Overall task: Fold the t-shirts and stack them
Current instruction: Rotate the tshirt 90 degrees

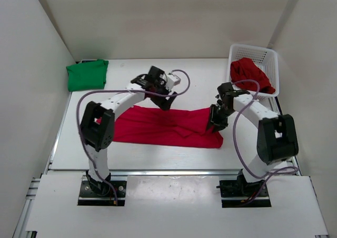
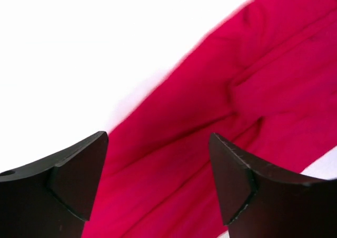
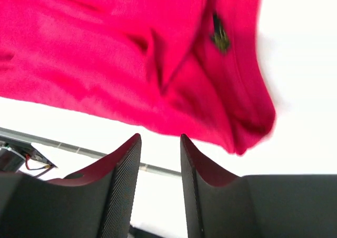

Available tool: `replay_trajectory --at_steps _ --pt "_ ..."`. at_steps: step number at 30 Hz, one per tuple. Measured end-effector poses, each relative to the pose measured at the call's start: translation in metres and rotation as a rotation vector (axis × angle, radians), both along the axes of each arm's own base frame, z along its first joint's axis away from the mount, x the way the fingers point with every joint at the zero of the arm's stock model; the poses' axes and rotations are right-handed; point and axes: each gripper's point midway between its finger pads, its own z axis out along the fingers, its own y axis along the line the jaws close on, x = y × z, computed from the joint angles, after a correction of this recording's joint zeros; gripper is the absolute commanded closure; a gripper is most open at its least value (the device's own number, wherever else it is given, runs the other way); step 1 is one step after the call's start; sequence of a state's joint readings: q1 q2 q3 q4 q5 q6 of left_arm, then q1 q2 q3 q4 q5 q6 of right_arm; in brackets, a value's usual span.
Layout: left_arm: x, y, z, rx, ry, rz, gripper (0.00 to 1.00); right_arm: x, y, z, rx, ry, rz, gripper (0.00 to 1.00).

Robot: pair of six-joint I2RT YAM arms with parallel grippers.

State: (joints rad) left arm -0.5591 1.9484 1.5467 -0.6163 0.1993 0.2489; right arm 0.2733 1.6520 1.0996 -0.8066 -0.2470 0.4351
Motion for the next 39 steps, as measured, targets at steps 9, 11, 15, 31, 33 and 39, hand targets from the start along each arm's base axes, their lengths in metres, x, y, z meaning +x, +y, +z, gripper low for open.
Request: replay_trajectory --at_steps 9,11,15,31,33,39 --pt "0.052 0.171 0.056 0.005 -0.134 0.378 0.07 -0.049 -0.038 0.001 -0.061 0.050 -0.165 0.28" --pt "0.054 0.223 0.038 0.055 -0.106 0.496 0.07 -0.065 -0.047 -0.013 -0.072 0.111 -0.202 0.28" --pt "0.046 0.287 -0.002 0.176 -0.039 0.631 0.08 -0.078 -0.051 -0.026 -0.064 0.161 -0.231 0.30" --pt "0.038 0.337 -0.071 0.394 0.019 0.661 0.64 -0.045 -0.026 -0.049 0.015 0.222 -0.174 1.00" --pt "0.030 0.344 -0.071 0.404 0.020 0.660 0.65 -0.024 -0.019 -0.048 0.014 0.198 -0.148 1.00" --pt "-0.013 0.375 -0.071 0.451 0.059 0.670 0.58 0.082 0.020 -0.043 0.019 0.075 -0.048 1.00"
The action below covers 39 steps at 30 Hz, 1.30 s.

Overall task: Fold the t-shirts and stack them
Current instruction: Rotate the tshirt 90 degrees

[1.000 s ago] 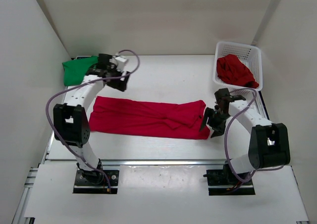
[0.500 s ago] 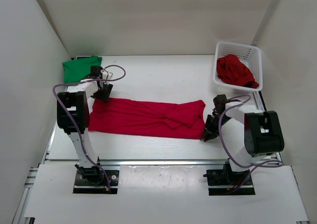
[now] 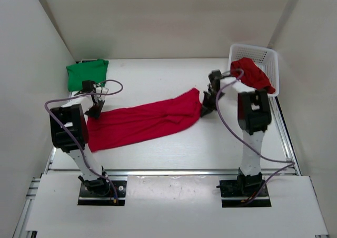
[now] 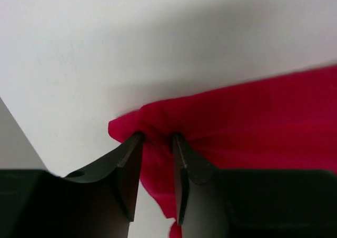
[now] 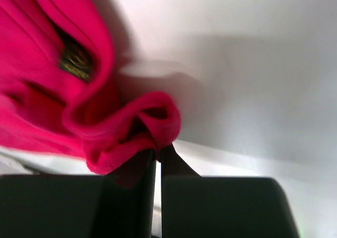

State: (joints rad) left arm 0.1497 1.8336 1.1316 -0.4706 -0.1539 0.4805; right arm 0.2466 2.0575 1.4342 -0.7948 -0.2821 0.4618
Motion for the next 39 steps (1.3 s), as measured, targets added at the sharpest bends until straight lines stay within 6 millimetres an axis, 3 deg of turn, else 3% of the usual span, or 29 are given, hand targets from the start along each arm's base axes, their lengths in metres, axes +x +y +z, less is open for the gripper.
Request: replay_trajectory --at_steps 5,8,10,13,16,19,22,26,29,33,36,39 --pt "-0.026 0.005 0.000 0.004 0.060 -0.013 0.53 0.124 0.033 0.000 -0.002 -0.168 0.022 1.00" --pt "-0.035 -0.004 0.000 -0.003 0.101 -0.057 0.49 0.188 0.046 0.005 0.019 -0.307 0.014 0.82" --pt "-0.041 -0.014 0.000 -0.020 0.132 -0.092 0.45 0.207 0.043 0.008 0.007 -0.365 0.007 0.61" --pt "-0.050 -0.028 0.000 -0.068 0.175 -0.123 0.44 0.216 0.030 0.016 -0.012 -0.397 0.002 0.51" --pt "-0.057 -0.033 -0.001 -0.099 0.202 -0.126 0.44 0.216 0.013 0.029 -0.023 -0.409 -0.003 0.50" --pt "-0.062 -0.035 -0.001 -0.119 0.212 -0.112 0.42 0.203 0.000 0.055 -0.039 -0.415 -0.002 0.49" --pt "-0.070 -0.039 0.002 -0.135 0.199 -0.101 0.40 0.180 0.000 0.096 -0.059 -0.449 0.021 0.48" --pt "-0.086 -0.047 0.010 -0.159 0.178 -0.097 0.37 0.118 0.019 0.156 -0.077 -0.515 0.090 0.46" --pt "-0.092 -0.053 0.019 -0.190 0.143 -0.090 0.35 0.053 0.031 0.182 -0.081 -0.546 0.152 0.46" --pt "-0.097 -0.052 0.035 -0.233 0.080 -0.048 0.28 -0.029 0.047 0.178 -0.064 -0.563 0.213 0.46" --pt "-0.100 -0.042 0.052 -0.238 0.009 0.018 0.26 -0.080 0.063 0.147 -0.063 -0.519 0.234 0.48" --pt "-0.104 -0.029 0.074 -0.241 -0.083 0.095 0.26 -0.130 0.098 0.109 -0.040 -0.468 0.287 0.49"
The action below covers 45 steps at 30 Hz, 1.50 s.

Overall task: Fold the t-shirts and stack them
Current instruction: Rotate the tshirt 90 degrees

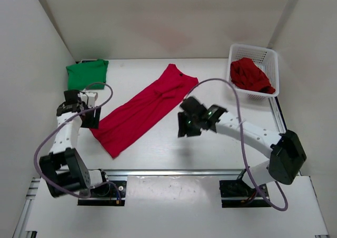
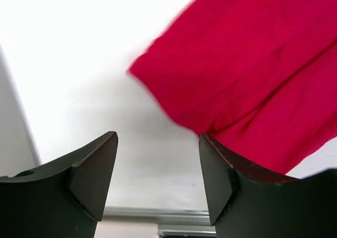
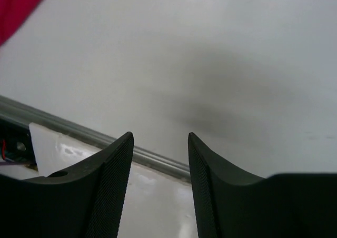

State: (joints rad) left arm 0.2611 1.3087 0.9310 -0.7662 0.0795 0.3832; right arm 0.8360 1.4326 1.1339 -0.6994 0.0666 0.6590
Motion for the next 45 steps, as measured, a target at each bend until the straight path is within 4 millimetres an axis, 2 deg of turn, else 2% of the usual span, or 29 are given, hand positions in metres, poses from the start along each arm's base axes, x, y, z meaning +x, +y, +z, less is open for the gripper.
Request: replay_trajectory --at_steps 3,5,7,11,13,16,19,25,29,31,34,36,37,39,42,45 --pt "-0.012 0.015 0.028 0.003 -0.094 0.112 0.24 -0.040 0.043 -0.023 0.040 0.022 0.037 0.50" --pt "-0.020 0.019 0.045 0.008 -0.150 0.162 0.23 -0.053 0.076 -0.028 0.103 0.028 0.036 0.50" --pt "-0.026 0.015 0.060 0.007 -0.193 0.180 0.22 -0.055 0.106 -0.031 0.152 0.045 0.011 0.52" --pt "-0.034 0.006 0.080 -0.003 -0.244 0.191 0.21 -0.042 0.179 -0.035 0.194 0.048 -0.050 0.52" --pt "-0.037 0.006 0.080 -0.014 -0.241 0.209 0.21 -0.041 0.211 -0.036 0.205 0.044 -0.063 0.53" --pt "-0.042 0.012 0.069 -0.044 -0.192 0.247 0.22 -0.041 0.250 -0.036 0.227 0.053 -0.081 0.52" --pt "-0.045 0.020 0.055 -0.068 -0.124 0.277 0.21 -0.038 0.274 -0.041 0.219 0.081 -0.124 0.50" --pt "-0.039 0.027 0.037 -0.087 -0.046 0.246 0.21 -0.017 0.294 -0.070 0.136 0.153 -0.218 0.47" --pt "-0.031 0.026 0.037 -0.094 -0.036 0.206 0.22 -0.002 0.305 -0.094 0.087 0.220 -0.274 0.47" --pt "-0.025 0.027 0.040 -0.096 -0.043 0.187 0.22 0.005 0.308 -0.095 0.084 0.255 -0.301 0.47" --pt "-0.015 0.030 0.043 -0.095 -0.059 0.166 0.22 0.007 0.298 -0.098 0.055 0.314 -0.335 0.54" --pt "-0.011 0.030 0.042 -0.100 -0.060 0.155 0.23 0.006 0.288 -0.100 0.026 0.348 -0.357 0.77" --pt "-0.009 0.030 0.040 -0.105 -0.056 0.150 0.22 0.005 0.283 -0.102 0.005 0.362 -0.369 0.82" --pt "-0.008 0.030 0.036 -0.114 -0.043 0.139 0.23 0.004 0.277 -0.104 -0.018 0.382 -0.375 0.83" --pt "-0.005 0.031 0.034 -0.117 -0.033 0.124 0.22 -0.001 0.271 -0.106 -0.043 0.402 -0.375 0.79" --pt "-0.003 0.030 0.035 -0.106 -0.037 0.100 0.22 -0.010 0.254 -0.107 -0.102 0.418 -0.380 0.78"
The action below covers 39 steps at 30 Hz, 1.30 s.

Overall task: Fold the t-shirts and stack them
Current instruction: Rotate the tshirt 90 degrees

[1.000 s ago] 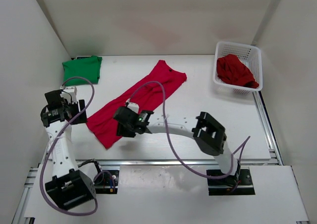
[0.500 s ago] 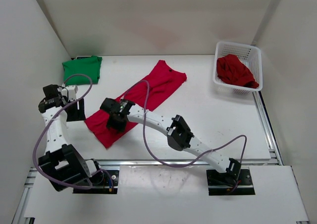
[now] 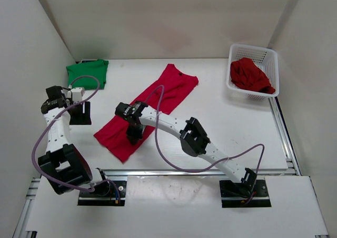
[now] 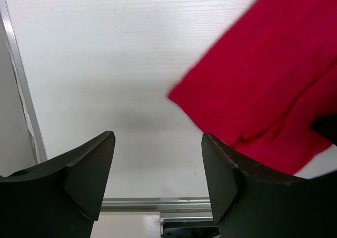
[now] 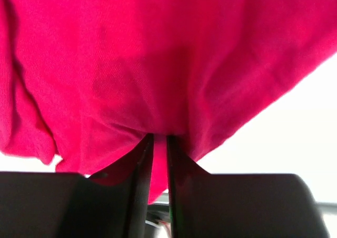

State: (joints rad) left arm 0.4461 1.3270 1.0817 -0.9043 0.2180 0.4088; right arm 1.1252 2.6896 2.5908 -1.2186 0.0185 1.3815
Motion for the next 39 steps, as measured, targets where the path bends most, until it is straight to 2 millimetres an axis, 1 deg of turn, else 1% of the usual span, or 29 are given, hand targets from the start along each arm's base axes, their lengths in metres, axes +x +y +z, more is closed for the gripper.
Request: replay_trajectory --at_steps 3,6,7,9,13,14,15,16,18,21,23,25,28,30,32,34,36,37,38,39 --pt "0.003 -0.006 0.002 0.012 -0.008 -0.041 0.23 -0.014 -0.026 0.000 -0.076 0.034 0.003 0.76" --pt "0.007 -0.019 0.007 0.028 -0.026 -0.104 0.22 -0.033 -0.058 -0.002 -0.142 0.069 0.004 0.75" --pt "0.008 -0.025 0.009 0.033 -0.033 -0.127 0.22 -0.040 -0.072 -0.002 -0.154 0.074 -0.001 0.74" --pt "0.011 -0.035 0.014 0.043 -0.050 -0.174 0.22 -0.062 -0.111 -0.003 -0.187 0.102 -0.028 0.72" --pt "0.011 -0.055 0.018 0.052 -0.071 -0.255 0.22 -0.096 -0.179 -0.005 -0.180 0.132 -0.103 0.67" --pt "0.010 -0.061 0.018 0.051 -0.070 -0.275 0.22 -0.099 -0.189 -0.006 -0.164 0.139 -0.120 0.67" --pt "0.009 -0.066 0.016 0.050 -0.066 -0.295 0.22 -0.098 -0.195 -0.006 -0.143 0.137 -0.132 0.66" --pt "0.007 -0.071 0.014 0.046 -0.057 -0.314 0.21 -0.094 -0.198 -0.006 -0.115 0.132 -0.142 0.66" --pt "0.004 -0.081 0.010 0.042 -0.042 -0.354 0.22 -0.081 -0.195 -0.006 -0.063 0.112 -0.139 0.65" --pt "-0.004 -0.099 0.004 0.034 -0.010 -0.433 0.23 -0.056 -0.181 -0.001 0.021 0.040 -0.085 0.63" --pt "-0.012 -0.113 -0.001 0.031 0.019 -0.500 0.24 -0.048 -0.172 0.006 0.054 0.002 -0.040 0.63" --pt "-0.019 -0.128 -0.006 0.032 0.042 -0.574 0.24 -0.045 -0.162 0.014 0.087 -0.040 0.001 0.62" --pt "-0.031 -0.143 -0.015 0.029 0.082 -0.655 0.24 -0.056 -0.160 0.026 0.115 -0.078 0.048 0.63" --pt "-0.036 -0.146 -0.021 0.033 0.101 -0.672 0.23 -0.068 -0.166 0.034 0.136 -0.092 0.065 0.63" --pt "-0.039 -0.147 -0.024 0.040 0.114 -0.682 0.23 -0.078 -0.178 0.043 0.151 -0.101 0.065 0.64" --pt "-0.040 -0.151 -0.025 0.046 0.116 -0.696 0.24 -0.078 -0.191 0.052 0.169 -0.116 0.049 0.64" --pt "-0.042 -0.155 -0.025 0.043 0.119 -0.711 0.23 -0.063 -0.204 0.063 0.184 -0.144 0.022 0.64" --pt "-0.042 -0.157 -0.025 0.042 0.121 -0.717 0.24 -0.050 -0.210 0.070 0.197 -0.163 0.003 0.63" --pt "-0.043 -0.159 -0.026 0.041 0.124 -0.721 0.24 -0.033 -0.216 0.077 0.207 -0.185 -0.021 0.63" --pt "-0.044 -0.161 -0.026 0.040 0.126 -0.725 0.25 -0.011 -0.225 0.084 0.210 -0.208 -0.049 0.63"
